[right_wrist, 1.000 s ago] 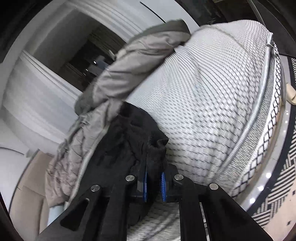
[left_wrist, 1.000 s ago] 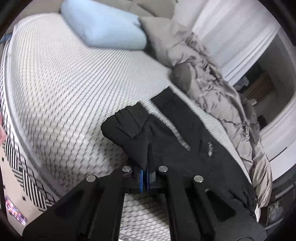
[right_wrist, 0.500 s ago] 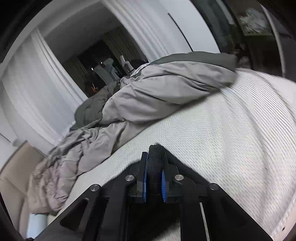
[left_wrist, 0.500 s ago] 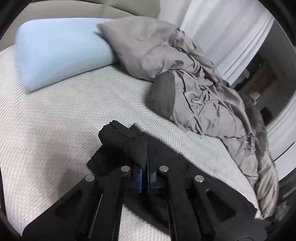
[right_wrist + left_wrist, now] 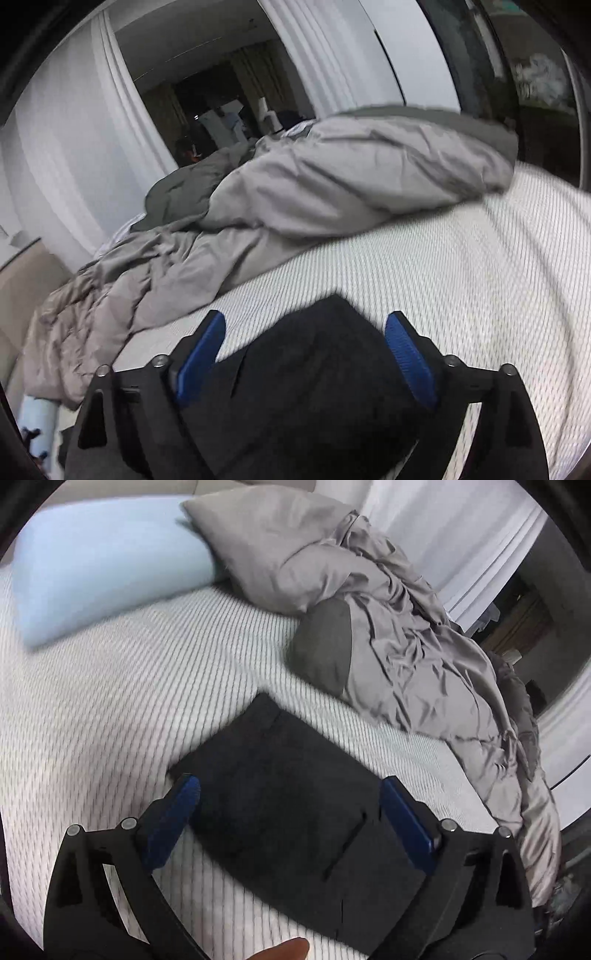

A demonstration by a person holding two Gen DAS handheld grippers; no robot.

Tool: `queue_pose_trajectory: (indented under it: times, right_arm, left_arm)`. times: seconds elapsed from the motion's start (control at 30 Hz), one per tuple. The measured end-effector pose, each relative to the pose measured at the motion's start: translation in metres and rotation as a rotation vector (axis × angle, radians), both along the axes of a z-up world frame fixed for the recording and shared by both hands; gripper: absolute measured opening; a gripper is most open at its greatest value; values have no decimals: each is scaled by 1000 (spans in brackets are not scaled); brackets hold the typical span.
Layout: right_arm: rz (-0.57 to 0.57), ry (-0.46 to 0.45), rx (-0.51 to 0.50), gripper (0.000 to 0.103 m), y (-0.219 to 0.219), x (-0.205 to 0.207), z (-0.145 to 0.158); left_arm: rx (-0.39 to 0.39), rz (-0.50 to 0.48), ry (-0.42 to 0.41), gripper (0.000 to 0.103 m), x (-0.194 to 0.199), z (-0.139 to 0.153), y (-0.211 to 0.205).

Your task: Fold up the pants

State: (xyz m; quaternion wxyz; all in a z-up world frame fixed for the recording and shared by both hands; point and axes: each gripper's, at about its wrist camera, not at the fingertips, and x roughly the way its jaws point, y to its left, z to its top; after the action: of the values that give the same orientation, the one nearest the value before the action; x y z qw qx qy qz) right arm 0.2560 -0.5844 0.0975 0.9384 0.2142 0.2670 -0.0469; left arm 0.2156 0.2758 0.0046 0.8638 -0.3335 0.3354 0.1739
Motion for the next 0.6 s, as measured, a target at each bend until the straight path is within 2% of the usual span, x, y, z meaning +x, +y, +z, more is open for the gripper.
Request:
queue_pose_trajectory:
  times: [0.07,0.13,0.2,0.23,0.3,0.33,0.4,0.53,0.57,0.6]
  right_arm:
    - [39,49,50,92,0,-10,-9]
    - [45,54,77,92,-1,-24,-15]
    - [76,72,114,92,-1,-40,-27]
    - [90,80,129,92,-2,-45,-31]
    - [106,109,188,92,-5,-59,-45]
    - [119,116,214,92,-7,-64,-51]
    - [123,127,245,92,-11,-72,-61]
    - [143,165,285,92,-16,-73,-74]
    - [148,165,289,92,-18,-72,-76]
    - [144,172,287,92,-19,-71,-77]
  left_arm:
    - [-59,-6,15,97,-18,-13,-9]
    - [-137,-5,21,91,-34,-30,-16]
    - [-213,-34,46,75,-46,-47,-25]
    - [-283,-71,65,72,-50,-62,-32]
    - [-371,-97,65,69,-55,-81,-40]
    - [-391,-106,65,69,-56,-88,-44]
    - [-364,-108,40,69,-53,-89,-48]
    - [-389,-109,14,68,-33,-96,-42]
    - [-390,-95,5,56,-27,-99,-40]
    - [-371,-75,4,26,-24,-100,-39]
